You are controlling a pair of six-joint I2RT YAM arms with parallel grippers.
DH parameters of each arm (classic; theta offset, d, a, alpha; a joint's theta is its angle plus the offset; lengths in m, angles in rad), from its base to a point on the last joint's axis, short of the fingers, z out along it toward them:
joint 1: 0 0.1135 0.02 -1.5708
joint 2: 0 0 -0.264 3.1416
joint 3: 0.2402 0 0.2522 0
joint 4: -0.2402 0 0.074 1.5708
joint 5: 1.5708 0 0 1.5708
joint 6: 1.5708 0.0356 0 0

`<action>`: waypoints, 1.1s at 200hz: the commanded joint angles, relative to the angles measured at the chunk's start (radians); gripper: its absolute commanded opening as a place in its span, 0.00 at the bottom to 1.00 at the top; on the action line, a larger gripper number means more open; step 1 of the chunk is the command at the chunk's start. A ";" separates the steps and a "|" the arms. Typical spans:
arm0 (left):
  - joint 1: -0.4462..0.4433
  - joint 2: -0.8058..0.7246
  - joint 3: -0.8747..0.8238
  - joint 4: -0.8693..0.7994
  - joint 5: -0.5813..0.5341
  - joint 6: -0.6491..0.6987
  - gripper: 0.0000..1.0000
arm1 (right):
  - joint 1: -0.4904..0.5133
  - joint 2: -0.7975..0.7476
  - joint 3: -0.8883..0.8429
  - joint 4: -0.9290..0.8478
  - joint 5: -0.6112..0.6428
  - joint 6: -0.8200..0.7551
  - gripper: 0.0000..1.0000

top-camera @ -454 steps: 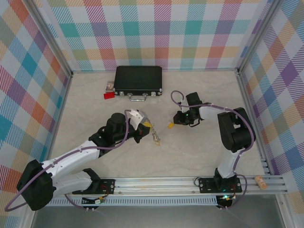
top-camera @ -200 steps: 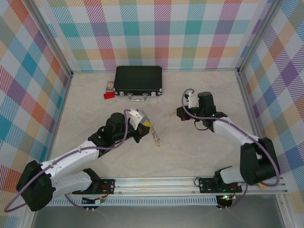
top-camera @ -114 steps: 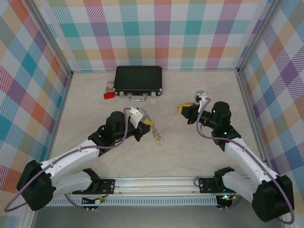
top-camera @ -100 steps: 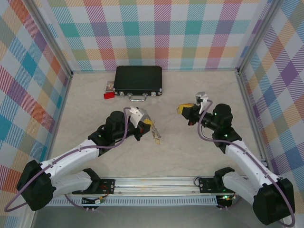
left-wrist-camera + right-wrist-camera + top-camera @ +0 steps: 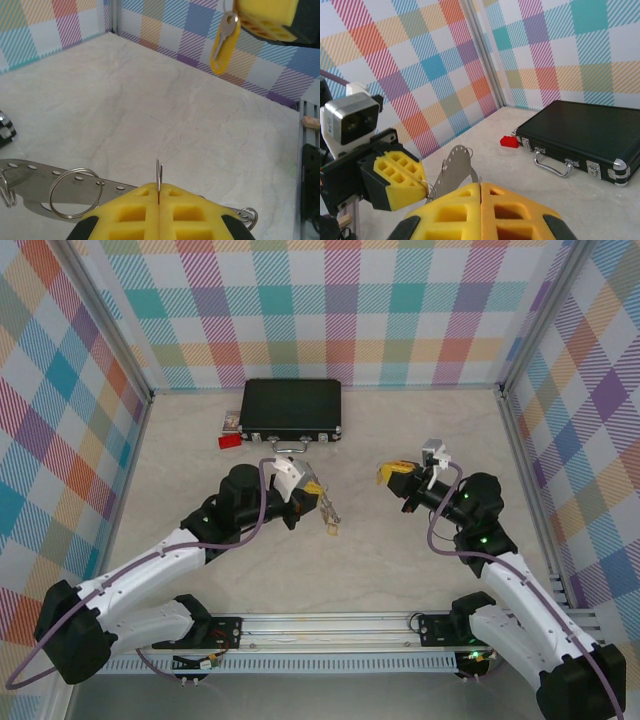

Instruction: Put the keys on the keyring

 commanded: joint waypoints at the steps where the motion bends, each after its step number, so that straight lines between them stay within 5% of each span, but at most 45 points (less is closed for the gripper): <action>1: -0.007 -0.036 0.056 -0.075 0.004 0.110 0.00 | 0.029 0.032 0.039 -0.023 -0.058 -0.054 0.00; 118: -0.016 -0.287 -0.115 0.020 0.026 0.488 0.00 | 0.422 0.094 0.014 0.011 0.277 -0.622 0.00; 220: -0.040 -0.343 -0.122 -0.082 -0.003 0.595 0.00 | 0.572 0.177 0.033 0.101 0.416 -0.867 0.00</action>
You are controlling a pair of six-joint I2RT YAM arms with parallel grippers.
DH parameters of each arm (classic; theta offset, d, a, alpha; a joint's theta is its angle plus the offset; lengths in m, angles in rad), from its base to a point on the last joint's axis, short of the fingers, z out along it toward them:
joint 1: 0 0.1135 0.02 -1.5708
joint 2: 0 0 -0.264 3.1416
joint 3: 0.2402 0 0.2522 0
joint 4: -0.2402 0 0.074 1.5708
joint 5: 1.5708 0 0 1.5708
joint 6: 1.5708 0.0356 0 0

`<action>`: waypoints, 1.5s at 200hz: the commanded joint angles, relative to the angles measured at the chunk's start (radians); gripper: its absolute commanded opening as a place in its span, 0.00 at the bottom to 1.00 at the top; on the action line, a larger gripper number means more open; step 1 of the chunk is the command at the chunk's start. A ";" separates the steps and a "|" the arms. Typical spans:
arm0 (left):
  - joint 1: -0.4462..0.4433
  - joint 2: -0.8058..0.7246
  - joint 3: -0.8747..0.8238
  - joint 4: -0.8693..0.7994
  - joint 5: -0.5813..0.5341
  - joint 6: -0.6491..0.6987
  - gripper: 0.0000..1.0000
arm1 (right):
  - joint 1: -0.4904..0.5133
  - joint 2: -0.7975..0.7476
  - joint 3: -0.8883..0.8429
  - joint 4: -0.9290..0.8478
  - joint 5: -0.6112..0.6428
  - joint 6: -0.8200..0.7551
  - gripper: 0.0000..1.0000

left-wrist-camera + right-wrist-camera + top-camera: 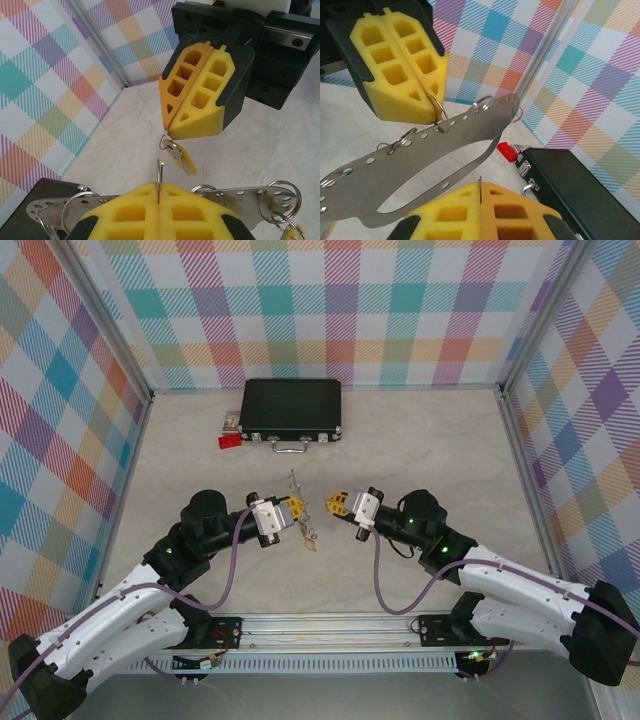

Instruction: Put the keys on the keyring

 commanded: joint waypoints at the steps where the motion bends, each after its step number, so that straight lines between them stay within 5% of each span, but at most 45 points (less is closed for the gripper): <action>1: -0.008 -0.012 -0.003 -0.002 -0.002 0.035 0.00 | 0.029 0.012 0.022 0.046 0.030 -0.082 0.00; 300: -0.013 -0.013 0.001 -0.019 0.005 0.011 0.00 | 0.149 0.041 0.055 0.092 0.130 -0.208 0.00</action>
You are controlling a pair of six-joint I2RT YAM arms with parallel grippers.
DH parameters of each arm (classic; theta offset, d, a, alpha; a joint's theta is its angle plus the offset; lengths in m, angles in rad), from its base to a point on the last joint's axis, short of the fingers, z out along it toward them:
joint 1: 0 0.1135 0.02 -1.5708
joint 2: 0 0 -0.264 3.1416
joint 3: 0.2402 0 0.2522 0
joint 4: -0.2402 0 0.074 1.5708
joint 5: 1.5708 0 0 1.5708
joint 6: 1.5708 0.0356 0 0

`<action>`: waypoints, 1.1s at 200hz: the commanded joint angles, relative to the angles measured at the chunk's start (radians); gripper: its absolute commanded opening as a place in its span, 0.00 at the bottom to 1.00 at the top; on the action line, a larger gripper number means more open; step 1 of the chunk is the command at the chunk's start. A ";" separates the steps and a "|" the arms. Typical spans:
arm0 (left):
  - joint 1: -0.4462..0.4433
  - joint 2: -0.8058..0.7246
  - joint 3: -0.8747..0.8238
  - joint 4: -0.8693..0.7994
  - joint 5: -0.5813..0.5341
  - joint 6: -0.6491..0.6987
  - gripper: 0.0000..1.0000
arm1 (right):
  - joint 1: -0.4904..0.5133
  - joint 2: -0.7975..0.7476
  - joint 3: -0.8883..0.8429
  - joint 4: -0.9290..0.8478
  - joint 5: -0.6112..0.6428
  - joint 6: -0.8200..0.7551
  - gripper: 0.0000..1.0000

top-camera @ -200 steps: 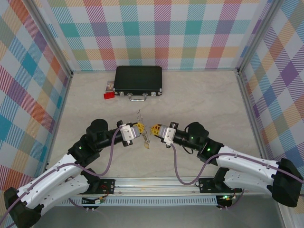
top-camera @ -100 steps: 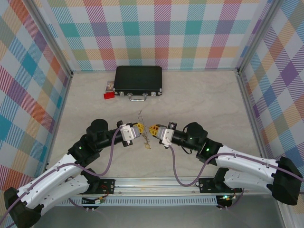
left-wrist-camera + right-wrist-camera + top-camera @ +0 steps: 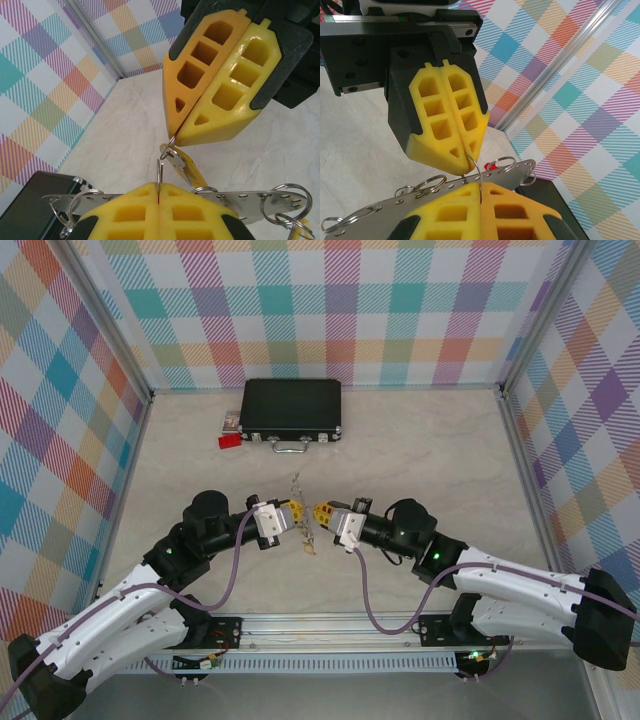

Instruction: Put the keys on the keyring

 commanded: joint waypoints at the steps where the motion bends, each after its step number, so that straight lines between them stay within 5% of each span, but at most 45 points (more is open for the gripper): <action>1: -0.011 -0.011 0.002 0.024 0.010 -0.007 0.00 | 0.007 0.007 0.032 0.043 0.014 -0.012 0.00; 220: -0.011 -0.008 0.028 0.055 -0.038 -0.125 0.00 | 0.033 0.063 0.025 -0.013 0.022 -0.043 0.00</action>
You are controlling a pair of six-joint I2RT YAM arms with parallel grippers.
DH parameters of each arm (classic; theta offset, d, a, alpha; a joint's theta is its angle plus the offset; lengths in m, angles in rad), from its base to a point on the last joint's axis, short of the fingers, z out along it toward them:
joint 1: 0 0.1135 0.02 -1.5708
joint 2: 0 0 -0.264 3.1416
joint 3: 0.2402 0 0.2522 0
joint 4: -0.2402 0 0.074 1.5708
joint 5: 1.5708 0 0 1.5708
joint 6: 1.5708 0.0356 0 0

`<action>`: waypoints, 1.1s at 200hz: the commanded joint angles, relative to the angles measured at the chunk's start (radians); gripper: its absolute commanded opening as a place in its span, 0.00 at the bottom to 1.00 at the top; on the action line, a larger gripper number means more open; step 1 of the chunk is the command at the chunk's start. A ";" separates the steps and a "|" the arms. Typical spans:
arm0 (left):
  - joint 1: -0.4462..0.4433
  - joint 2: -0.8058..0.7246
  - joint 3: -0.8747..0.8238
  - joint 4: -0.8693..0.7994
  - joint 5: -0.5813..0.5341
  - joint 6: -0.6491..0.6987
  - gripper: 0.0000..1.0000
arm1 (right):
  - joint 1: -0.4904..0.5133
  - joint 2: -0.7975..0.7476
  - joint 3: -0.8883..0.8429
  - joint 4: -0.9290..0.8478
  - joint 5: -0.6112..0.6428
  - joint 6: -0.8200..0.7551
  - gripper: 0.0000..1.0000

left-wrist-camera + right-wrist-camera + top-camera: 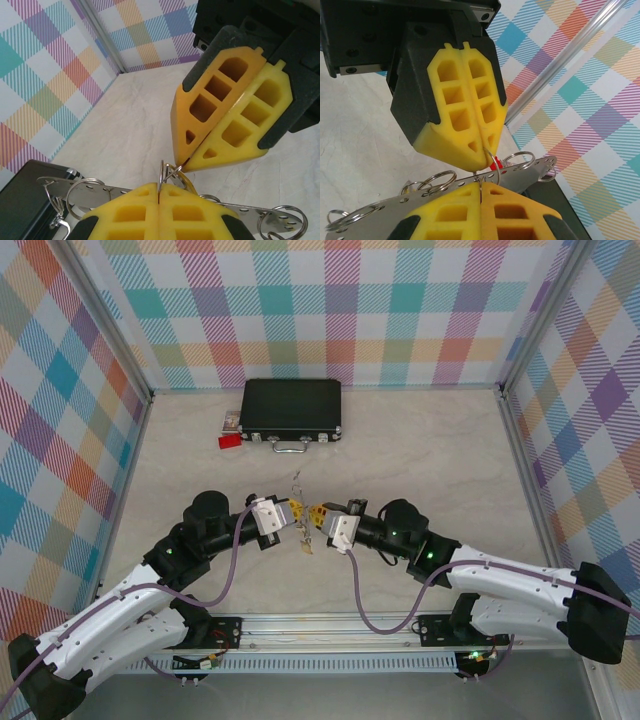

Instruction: Put the keys on the keyring

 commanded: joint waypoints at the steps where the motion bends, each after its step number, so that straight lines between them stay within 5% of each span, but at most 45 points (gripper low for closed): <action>1: -0.006 -0.008 0.028 0.058 -0.012 -0.040 0.00 | 0.014 0.013 0.016 -0.012 -0.007 -0.013 0.00; 23: -0.006 -0.007 0.032 0.072 0.009 -0.064 0.00 | 0.013 0.019 0.010 -0.002 0.005 -0.002 0.01; 101: -0.005 0.020 0.051 0.152 0.036 -0.305 0.00 | 0.012 -0.101 -0.030 0.011 0.144 0.195 0.39; 151: -0.006 0.083 0.017 0.339 0.026 -0.520 0.00 | -0.022 -0.238 -0.039 -0.116 0.240 0.424 0.53; 190: -0.006 0.162 -0.050 0.571 0.029 -0.634 0.00 | -0.226 -0.336 -0.034 -0.250 0.005 0.715 0.59; 220: -0.006 0.234 -0.073 0.668 0.066 -0.686 0.00 | -0.353 -0.359 -0.011 -0.279 -0.219 0.834 0.51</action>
